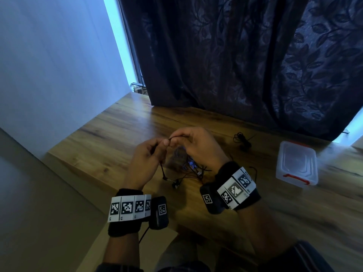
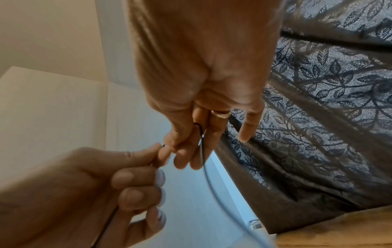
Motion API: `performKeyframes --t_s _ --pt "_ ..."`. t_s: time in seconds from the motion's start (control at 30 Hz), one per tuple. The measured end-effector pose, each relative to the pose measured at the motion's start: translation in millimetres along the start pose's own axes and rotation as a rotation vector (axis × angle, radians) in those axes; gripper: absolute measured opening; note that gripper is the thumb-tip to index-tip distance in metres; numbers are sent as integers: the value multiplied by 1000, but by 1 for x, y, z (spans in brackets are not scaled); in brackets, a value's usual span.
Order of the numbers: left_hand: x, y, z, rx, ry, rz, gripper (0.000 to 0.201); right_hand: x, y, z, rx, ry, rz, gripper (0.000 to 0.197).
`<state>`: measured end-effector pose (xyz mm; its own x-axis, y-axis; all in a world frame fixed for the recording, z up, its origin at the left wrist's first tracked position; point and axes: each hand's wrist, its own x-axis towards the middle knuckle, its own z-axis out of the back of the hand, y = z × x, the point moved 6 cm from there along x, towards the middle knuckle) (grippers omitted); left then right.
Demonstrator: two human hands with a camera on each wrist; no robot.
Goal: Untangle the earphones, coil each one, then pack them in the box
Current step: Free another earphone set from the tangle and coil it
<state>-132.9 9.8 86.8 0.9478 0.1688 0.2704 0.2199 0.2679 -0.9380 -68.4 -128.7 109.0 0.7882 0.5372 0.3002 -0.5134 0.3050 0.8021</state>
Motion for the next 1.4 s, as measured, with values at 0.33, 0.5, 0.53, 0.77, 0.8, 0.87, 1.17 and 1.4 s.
performKeyframes --t_s 0.33,0.5,0.53,0.77,0.8,0.87,1.17,1.4 --pt "-5 10 -10 -688 263 250 26 2 3 10 176 -145 112 13" --pt "-5 16 -6 -602 263 280 27 5 9 17 170 -191 170 13" --pt "-5 16 -7 -573 262 276 26 6 8 18 155 -212 166 13" --pt "1 2 -6 -460 147 102 30 -4 -16 -5 3 -181 -117 19" --pt "1 1 -5 -435 115 84 32 -9 -17 -17 -50 -66 -129 21" --pt "1 4 -5 -368 78 73 42 -22 -11 -40 -125 143 -102 23" --pt "-1 14 -7 0 49 127 56 -34 16 -38 -301 332 94 14" --pt "-1 1 -11 -211 76 82 40 1 19 22 -25 -148 64 12"
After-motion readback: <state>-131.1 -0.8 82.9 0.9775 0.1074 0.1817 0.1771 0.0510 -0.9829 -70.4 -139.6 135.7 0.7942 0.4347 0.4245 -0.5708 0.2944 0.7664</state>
